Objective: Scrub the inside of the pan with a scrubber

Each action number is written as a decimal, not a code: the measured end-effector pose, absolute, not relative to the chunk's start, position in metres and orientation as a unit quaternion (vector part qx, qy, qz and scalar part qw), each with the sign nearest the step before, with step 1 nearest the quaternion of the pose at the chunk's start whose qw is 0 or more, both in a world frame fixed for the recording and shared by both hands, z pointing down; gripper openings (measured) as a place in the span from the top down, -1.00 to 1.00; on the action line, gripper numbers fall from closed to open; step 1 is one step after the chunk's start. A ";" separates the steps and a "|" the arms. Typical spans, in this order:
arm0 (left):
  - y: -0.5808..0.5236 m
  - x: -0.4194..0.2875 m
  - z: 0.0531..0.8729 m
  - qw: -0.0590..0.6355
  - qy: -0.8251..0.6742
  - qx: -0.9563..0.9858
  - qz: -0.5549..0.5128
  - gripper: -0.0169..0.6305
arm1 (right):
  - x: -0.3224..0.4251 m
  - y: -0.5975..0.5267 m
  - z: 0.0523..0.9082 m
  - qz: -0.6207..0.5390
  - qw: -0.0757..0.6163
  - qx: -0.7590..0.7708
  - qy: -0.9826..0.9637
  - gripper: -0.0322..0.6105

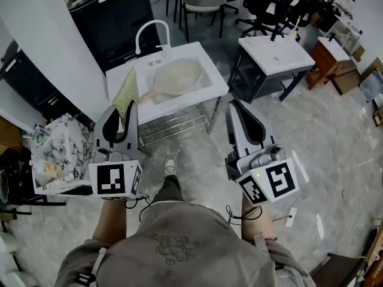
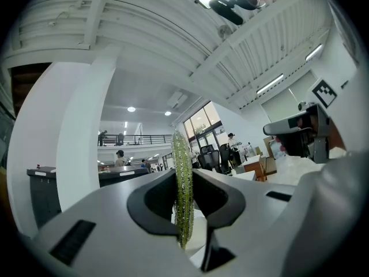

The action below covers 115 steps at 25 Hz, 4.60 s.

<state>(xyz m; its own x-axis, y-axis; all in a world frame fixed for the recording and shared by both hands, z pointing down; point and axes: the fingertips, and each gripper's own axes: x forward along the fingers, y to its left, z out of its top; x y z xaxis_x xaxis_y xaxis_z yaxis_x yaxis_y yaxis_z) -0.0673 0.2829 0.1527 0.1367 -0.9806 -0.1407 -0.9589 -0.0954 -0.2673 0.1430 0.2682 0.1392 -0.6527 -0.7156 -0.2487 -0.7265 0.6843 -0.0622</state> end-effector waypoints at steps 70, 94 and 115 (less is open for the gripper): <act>-0.205 -0.168 0.444 0.061 0.511 -0.773 -0.370 0.71 | -0.023 -0.198 0.324 -0.123 -0.068 -0.397 0.907 0.78; -0.242 -0.141 0.603 0.068 0.417 -0.731 -0.536 0.71 | -0.002 -0.226 0.404 -0.211 -0.100 -0.391 0.890 0.78; -0.214 -0.121 0.654 0.082 0.312 -0.708 -0.629 0.70 | 0.008 -0.213 0.432 -0.240 -0.104 -0.384 0.886 0.78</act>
